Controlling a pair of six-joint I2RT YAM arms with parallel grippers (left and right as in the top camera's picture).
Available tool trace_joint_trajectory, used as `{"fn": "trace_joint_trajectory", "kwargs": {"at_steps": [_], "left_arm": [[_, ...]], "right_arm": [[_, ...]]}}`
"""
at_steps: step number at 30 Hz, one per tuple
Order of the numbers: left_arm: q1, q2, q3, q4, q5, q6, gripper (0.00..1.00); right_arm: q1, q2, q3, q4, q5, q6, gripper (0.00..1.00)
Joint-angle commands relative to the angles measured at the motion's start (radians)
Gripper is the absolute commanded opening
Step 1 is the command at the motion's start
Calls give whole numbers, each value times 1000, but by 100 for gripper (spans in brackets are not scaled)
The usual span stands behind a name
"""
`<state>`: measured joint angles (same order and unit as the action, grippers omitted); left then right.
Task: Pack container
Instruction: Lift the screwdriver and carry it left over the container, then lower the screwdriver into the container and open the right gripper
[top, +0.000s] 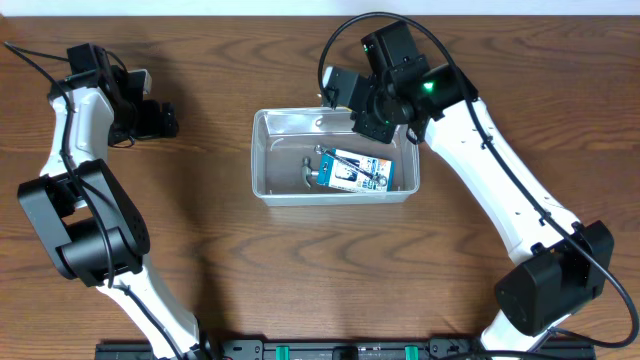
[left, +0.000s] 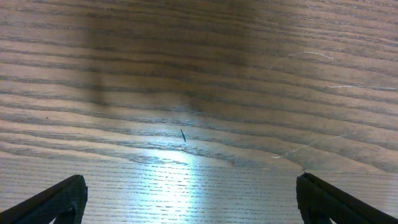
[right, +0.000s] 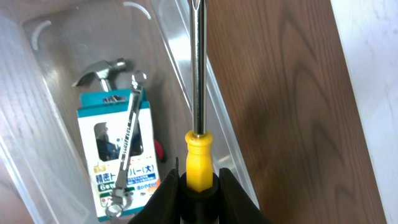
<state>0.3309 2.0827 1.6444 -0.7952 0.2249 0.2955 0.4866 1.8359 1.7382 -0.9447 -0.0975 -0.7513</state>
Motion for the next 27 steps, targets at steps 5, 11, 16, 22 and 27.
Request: {"fn": "trace_joint_trajectory", "kwargs": {"at_steps": [5,11,16,22,27], "left_arm": [[0,5,-4,0,-9,6,98],[0,5,-4,0,-9,6,98],[0,5,-4,0,-9,6,98],[0,5,-4,0,-9,6,98],[0,5,-4,0,-9,6,98]], "right_arm": [[5,45,8,-6,-35,-13,11],[5,122,8,-25,-50,-13,12],[7,181,8,-53,-76,-13,12],[14,224,8,-86,-91,-13,13],[14,242,8,-89,-94,-13,14]]}}
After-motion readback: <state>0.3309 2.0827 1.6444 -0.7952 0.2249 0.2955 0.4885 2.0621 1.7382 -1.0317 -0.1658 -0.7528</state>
